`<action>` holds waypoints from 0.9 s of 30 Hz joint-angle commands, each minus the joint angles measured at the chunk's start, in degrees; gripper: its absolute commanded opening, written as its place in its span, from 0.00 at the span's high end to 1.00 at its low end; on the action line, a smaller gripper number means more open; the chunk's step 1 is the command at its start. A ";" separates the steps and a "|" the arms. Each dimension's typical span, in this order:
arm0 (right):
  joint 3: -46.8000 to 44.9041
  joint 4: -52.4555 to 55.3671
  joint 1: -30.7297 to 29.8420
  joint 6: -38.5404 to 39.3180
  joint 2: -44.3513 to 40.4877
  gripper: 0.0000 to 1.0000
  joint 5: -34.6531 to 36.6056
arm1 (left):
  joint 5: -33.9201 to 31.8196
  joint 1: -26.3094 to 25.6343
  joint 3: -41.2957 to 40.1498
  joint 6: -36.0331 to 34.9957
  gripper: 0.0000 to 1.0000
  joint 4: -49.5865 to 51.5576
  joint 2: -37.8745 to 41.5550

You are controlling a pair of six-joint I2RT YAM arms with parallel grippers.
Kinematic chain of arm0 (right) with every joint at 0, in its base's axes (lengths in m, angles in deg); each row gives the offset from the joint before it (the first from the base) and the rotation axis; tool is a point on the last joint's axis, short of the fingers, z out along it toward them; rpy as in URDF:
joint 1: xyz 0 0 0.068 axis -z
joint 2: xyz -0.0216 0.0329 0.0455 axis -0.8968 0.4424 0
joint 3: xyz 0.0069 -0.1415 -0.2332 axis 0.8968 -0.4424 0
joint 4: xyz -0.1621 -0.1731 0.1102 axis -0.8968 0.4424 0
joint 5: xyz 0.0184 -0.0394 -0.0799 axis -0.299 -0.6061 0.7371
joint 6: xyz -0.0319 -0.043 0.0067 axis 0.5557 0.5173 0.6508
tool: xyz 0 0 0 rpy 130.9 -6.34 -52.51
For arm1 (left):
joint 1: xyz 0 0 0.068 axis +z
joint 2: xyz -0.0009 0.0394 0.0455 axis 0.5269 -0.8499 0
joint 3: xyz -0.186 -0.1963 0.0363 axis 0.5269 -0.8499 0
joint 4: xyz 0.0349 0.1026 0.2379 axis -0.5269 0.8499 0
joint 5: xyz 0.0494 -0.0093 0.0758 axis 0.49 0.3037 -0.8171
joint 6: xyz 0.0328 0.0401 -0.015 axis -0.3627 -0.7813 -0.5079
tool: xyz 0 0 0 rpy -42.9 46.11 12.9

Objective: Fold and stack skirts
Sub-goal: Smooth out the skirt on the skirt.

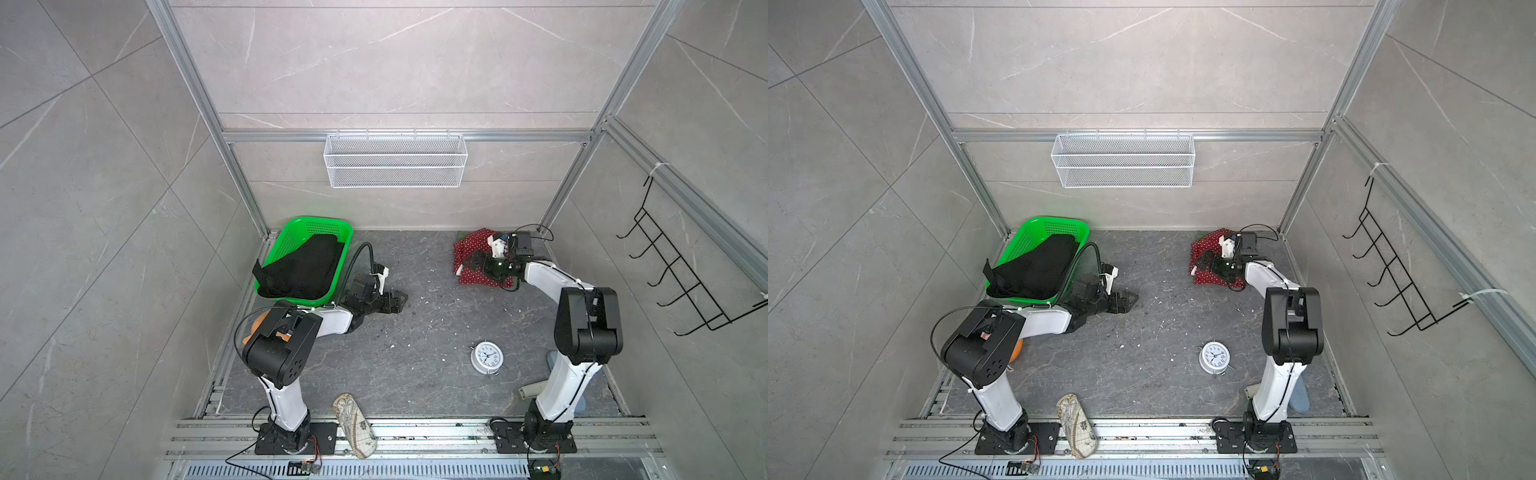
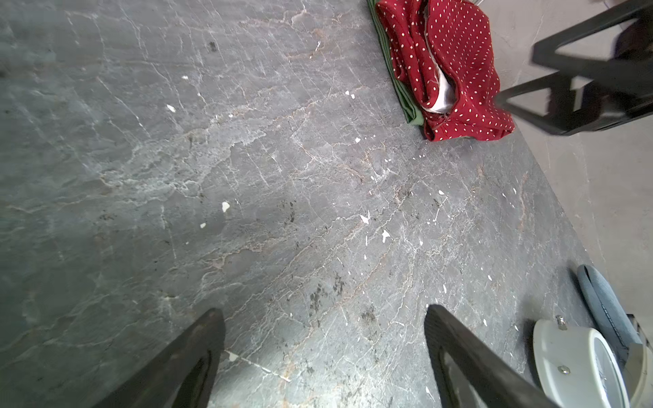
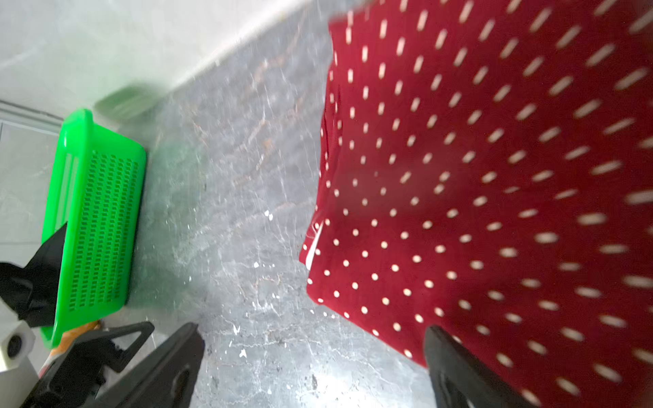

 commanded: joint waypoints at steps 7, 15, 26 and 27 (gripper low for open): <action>-3.18 0.38 6.73 -1.53 -1.71 0.00 6.14 | -0.74 -0.25 -0.91 -1.96 0.08 -0.92 3.58; -6.67 -2.72 9.99 -3.09 3.46 0.00 1.88 | -1.66 -0.30 -1.93 -1.98 0.07 -0.83 5.14; -11.37 -2.58 10.92 -3.21 -5.03 0.00 6.42 | -5.79 -0.21 -1.89 -4.80 0.00 2.91 10.00; -11.92 -2.57 10.79 -3.08 -6.75 0.00 6.91 | -6.67 -0.21 -1.73 -5.27 0.00 3.55 10.85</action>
